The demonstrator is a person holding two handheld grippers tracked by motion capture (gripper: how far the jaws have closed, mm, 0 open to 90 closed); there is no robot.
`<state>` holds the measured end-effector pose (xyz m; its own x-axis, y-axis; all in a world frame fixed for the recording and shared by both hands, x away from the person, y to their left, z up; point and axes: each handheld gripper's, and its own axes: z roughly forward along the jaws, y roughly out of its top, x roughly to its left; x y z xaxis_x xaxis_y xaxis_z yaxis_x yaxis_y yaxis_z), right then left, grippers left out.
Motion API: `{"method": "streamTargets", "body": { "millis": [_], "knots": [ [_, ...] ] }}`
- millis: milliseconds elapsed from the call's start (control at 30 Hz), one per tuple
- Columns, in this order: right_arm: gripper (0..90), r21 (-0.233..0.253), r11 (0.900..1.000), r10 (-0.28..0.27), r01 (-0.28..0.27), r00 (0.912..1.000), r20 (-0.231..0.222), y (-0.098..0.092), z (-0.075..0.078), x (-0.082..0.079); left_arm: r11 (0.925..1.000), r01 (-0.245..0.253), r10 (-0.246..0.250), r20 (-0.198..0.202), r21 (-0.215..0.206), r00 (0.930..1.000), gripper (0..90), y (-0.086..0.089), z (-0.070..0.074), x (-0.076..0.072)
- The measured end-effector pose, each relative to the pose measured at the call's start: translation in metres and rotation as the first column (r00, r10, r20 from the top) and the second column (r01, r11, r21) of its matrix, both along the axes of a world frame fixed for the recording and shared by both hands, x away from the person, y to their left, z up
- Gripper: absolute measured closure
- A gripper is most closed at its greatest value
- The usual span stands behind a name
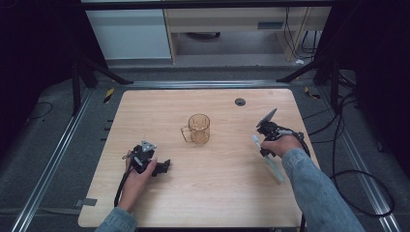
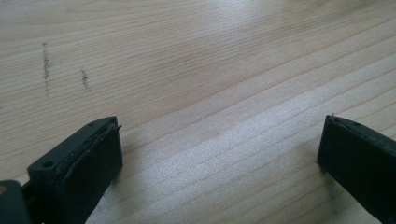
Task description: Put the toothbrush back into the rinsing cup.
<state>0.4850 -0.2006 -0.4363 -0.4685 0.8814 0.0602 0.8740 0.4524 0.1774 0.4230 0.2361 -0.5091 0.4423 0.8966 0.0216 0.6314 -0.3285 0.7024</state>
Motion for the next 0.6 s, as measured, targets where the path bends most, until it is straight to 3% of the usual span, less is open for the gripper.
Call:
{"method": "streamTargets", "body": {
  "millis": [200, 400, 600],
  "knots": [
    [79.6, 0.046, 0.999, -0.025, 0.022, 0.9982, 0.054, -0.001, 0.015, 0.003, 1.0000, 0.000, 0.000, 0.000, 0.000, 1.0000, 0.0, 0.000, 0.000, 0.000],
    [79.5, 0.094, 0.995, -0.055, 0.043, 0.9904, 0.127, -0.004, 0.028, 0.011, 1.0000, 0.002, -0.002, 0.000, 0.000, 1.0000, 0.0, 0.000, 0.000, 0.000],
    [79.5, 0.134, 0.991, -0.042, 0.017, 0.9824, 0.182, 0.003, 0.037, 0.011, 1.0000, 0.002, -0.002, 0.001, 0.000, 1.0000, 0.0, 0.000, 0.000, 0.000]
  ]
}}
